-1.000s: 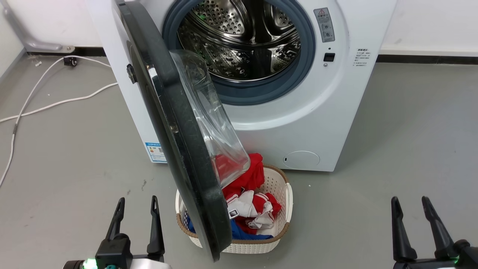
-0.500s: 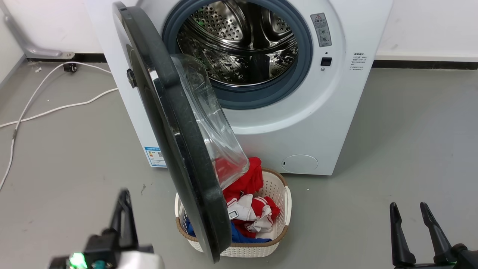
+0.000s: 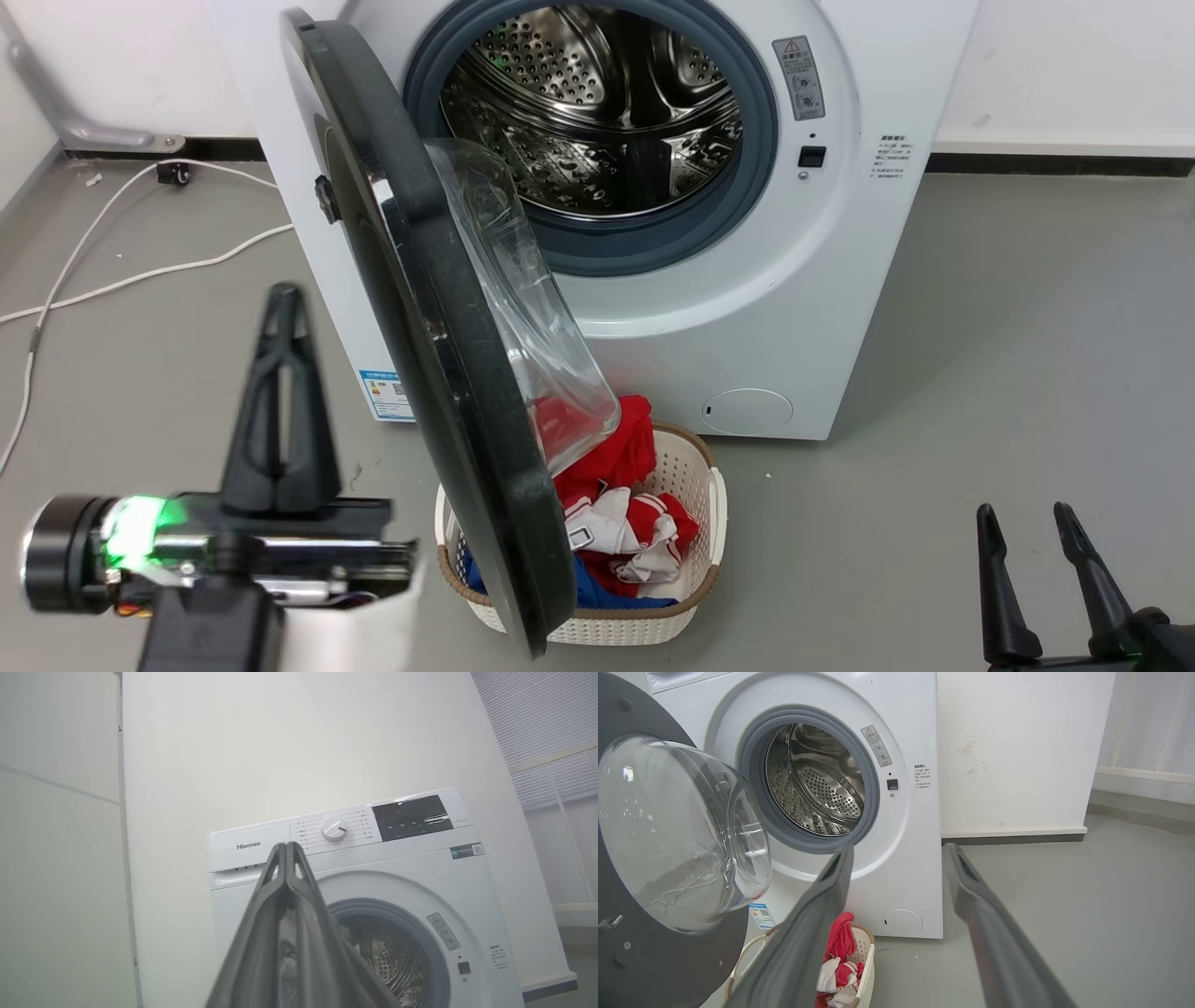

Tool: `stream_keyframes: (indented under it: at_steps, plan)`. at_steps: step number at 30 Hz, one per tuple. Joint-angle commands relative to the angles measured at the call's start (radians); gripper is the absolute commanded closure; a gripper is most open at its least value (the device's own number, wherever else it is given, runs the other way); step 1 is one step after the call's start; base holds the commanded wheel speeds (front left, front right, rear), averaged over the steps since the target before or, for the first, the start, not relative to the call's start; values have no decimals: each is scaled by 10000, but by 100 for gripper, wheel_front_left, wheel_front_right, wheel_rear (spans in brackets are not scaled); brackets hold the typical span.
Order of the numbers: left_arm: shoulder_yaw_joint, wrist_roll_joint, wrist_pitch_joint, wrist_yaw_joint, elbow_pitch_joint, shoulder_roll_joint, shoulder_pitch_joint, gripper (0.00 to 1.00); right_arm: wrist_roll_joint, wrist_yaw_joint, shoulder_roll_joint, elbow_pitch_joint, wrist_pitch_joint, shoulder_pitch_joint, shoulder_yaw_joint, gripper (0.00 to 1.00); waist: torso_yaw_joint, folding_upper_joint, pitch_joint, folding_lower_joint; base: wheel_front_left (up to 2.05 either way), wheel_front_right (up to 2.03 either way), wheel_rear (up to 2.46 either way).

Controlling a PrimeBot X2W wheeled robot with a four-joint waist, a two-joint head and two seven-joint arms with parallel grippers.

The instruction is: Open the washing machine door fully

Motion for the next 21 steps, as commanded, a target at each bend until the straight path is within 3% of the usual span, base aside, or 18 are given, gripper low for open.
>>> stream_keyframes:
  at_steps: [1,9,21]
  plan:
    - [-114,97,-20,-61,-151,45,-144,100,-19,-2,26,-27,-21,113,-14,0,-6,0,1,0,0,0,0]
    - [-2109,313,-20,-870,-860,-97,-750,100,-54,-2,27,-15,-21,106,45,0,-42,0,32,0,0,0,0]
    - [-4640,-61,15,-1629,321,-450,-822,100,-20,-2,27,78,-21,-60,65,0,-95,0,156,0,0,0,0]
